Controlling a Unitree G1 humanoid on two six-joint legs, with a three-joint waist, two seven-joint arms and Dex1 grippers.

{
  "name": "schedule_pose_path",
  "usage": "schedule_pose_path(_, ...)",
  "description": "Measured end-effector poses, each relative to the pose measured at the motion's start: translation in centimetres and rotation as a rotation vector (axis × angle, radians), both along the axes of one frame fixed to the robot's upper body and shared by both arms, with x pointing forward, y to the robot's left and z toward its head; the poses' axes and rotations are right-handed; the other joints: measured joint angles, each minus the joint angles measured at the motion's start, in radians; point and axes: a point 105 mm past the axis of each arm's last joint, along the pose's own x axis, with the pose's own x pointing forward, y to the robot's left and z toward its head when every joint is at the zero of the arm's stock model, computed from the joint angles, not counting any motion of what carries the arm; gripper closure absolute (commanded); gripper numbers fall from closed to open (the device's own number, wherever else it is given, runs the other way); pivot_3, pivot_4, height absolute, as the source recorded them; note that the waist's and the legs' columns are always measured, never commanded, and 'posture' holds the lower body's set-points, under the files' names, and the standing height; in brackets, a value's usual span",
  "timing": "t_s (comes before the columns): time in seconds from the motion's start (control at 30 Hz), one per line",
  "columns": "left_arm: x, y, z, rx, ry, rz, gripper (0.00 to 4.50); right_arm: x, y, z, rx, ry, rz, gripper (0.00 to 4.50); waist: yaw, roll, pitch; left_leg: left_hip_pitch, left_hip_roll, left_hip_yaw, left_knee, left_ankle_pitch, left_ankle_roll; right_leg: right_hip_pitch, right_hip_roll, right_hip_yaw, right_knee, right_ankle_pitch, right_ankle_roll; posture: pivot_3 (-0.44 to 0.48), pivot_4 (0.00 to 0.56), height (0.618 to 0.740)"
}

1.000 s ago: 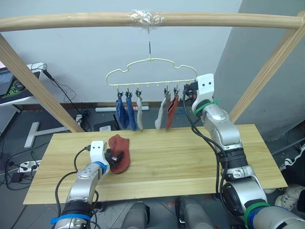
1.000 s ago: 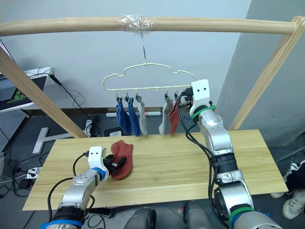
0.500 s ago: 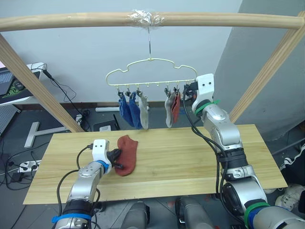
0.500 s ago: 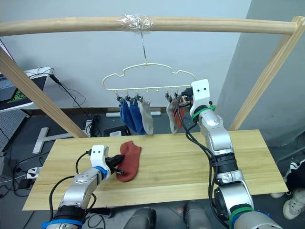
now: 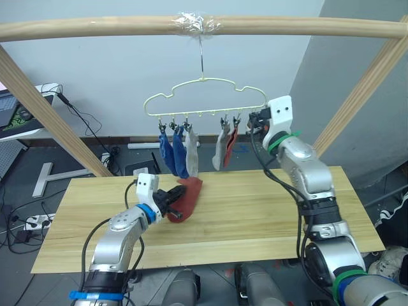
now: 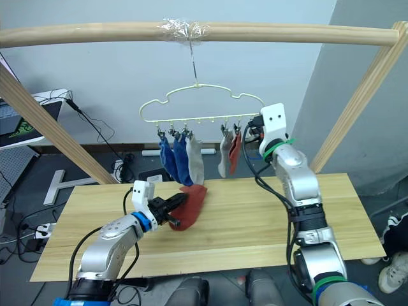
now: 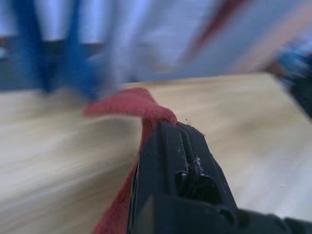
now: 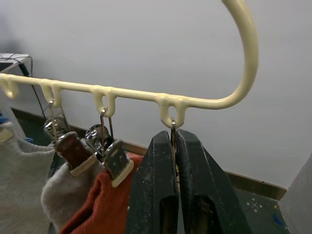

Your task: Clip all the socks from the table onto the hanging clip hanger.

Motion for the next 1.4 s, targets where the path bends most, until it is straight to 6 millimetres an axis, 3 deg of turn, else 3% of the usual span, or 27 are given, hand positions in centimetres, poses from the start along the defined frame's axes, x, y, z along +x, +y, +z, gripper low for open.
schedule_pose_path(0.17, -0.9, -2.4, 1.1, -0.001, -0.033, -0.119, 4.47, -0.2, -0.3, 0.4, 0.083, 0.096, 0.042, 4.50, 0.000, 0.000, 0.000, 0.000, 0.000, 0.000, 0.001, 0.000, 0.000, 0.000, 0.000, 0.000, 0.000, 0.000, 0.000, -0.004, 0.165, 0.740)
schedule_pose_path(0.33, -0.9, -4.9, 3.5, -0.041, -0.110, -0.209, 4.47, -0.3, -0.2, 1.1, 0.219, 0.190, 0.051, 4.50, 0.000, 0.000, 0.000, 0.000, 0.000, 0.000, 0.001, 0.000, 0.000, 0.000, 0.001, 0.000, 0.000, 0.000, 0.000, -0.004, 0.165, 0.740)
schedule_pose_path(0.67, -1.1, -7.2, 5.9, -0.094, -0.141, -0.295, 4.47, -1.1, -0.6, 1.5, 0.301, 0.303, 0.085, 4.50, -0.002, 0.000, 0.000, -0.002, -0.001, 0.000, 0.001, 0.000, 0.000, 0.000, 0.001, 0.000, -0.001, 0.000, 0.000, -0.026, 0.166, 0.740)
schedule_pose_path(1.0, -2.9, -6.8, 1.3, -0.094, 0.228, -0.315, 4.47, -1.5, -0.9, 1.5, 0.341, 0.347, 0.081, 4.50, -0.006, 0.000, 0.000, -0.001, 0.000, 0.000, 0.001, 0.000, 0.001, 0.000, 0.002, 0.000, 0.000, -0.001, 0.001, -0.032, 0.168, 0.740)
schedule_pose_path(1.17, -1.8, -4.0, -4.1, 0.096, 0.321, -0.191, 4.47, -1.5, -0.9, 1.5, 0.342, 0.350, 0.073, 4.50, -0.005, 0.000, 0.000, -0.001, 0.000, 0.000, 0.001, 0.000, 0.001, 0.000, 0.002, 0.000, 0.000, 0.000, 0.000, -0.037, 0.168, 0.740)
schedule_pose_path(1.27, -1.2, -2.5, -6.2, 0.187, 0.320, -0.137, 4.47, -1.5, -0.9, 1.5, 0.341, 0.349, 0.070, 4.50, -0.004, 0.000, 0.000, -0.001, 0.000, 0.000, 0.001, 0.000, 0.001, 0.000, 0.001, 0.000, 0.000, 0.000, 0.000, -0.037, 0.168, 0.740)
schedule_pose_path(1.4, -0.5, -1.7, -6.7, 0.254, 0.252, -0.121, 3.56, -1.5, -0.9, 1.5, 0.340, 0.348, 0.069, 4.50, -0.002, 0.000, 0.000, -0.002, 0.000, 0.000, 0.001, 0.000, 0.001, 0.000, 0.000, 0.000, -0.001, 0.000, 0.000, -0.038, 0.169, 0.740)
